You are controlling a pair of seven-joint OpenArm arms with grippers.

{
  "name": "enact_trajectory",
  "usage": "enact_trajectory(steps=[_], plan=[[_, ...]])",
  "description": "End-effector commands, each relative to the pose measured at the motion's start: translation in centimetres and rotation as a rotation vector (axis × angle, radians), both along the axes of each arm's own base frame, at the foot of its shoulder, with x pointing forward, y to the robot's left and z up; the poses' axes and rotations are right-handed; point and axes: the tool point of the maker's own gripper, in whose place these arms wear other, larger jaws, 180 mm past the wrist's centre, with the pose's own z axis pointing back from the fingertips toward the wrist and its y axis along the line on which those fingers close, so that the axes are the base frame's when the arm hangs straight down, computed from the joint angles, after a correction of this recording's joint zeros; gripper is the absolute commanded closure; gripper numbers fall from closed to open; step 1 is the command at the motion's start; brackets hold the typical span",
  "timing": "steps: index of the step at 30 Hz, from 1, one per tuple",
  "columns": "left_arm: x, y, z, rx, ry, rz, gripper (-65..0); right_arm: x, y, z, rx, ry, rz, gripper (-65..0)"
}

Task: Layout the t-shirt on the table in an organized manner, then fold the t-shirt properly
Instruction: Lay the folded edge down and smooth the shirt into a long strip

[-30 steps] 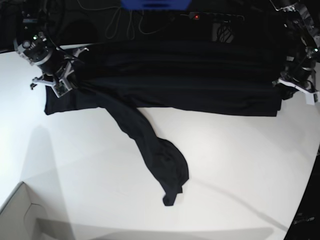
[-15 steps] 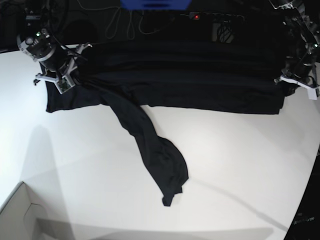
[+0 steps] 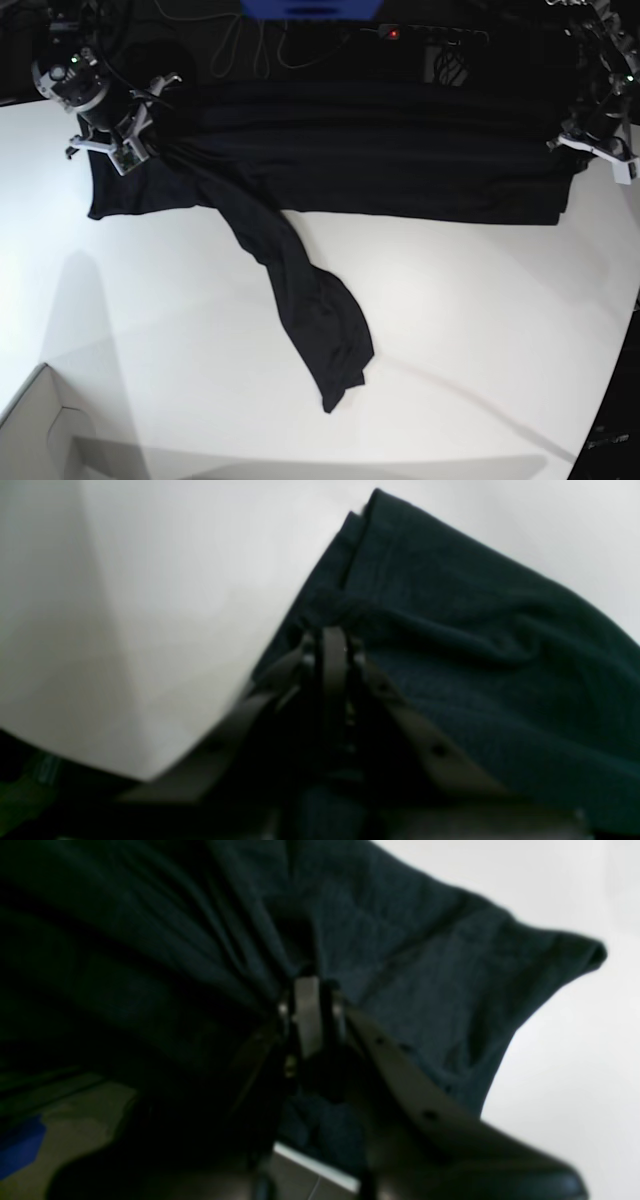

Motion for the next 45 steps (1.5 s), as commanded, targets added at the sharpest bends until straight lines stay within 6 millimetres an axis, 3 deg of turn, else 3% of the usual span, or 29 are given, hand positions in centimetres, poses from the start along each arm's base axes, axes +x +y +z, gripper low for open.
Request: enact_trajectory(steps=[1,12,19,23,29,37,45], plan=[[0.7,0.8,1.3,0.027,-0.041,0.001,0.0,0.4,-0.3,0.8,-0.003,-0.029,-0.002,0.0],[-0.5,0.5,-1.3,-0.030,0.015,0.031,-1.0,-0.2,-0.8,0.2,-0.030,0.014,-0.008,0.0],[-0.6,0.5,-1.5,-0.034,0.018,0.033,-22.1,-0.3,-0.9,0.2,-0.035,0.019,-0.008,-19.9],[-0.4,0.4,-1.4,-0.037,0.013,0.034,-24.0,-0.2,-1.2,0.3,-0.036,0.011,-0.021,-28.2],[0.7,0.2,-1.2,-0.048,-0.011,0.038,-24.0,0.1,-1.6,0.2,-0.035,0.009,-0.036,-28.4],[1.8,-0.2,-3.5,-0.133,0.011,0.075,-24.0,2.6,-1.6,-0.4,0.006,-0.013,-0.074,-28.5],[2.3,-0.3,-3.6,-0.144,0.004,0.079,-24.0,4.4,-3.5,-2.8,0.020,0.038,-0.117,-28.6]])
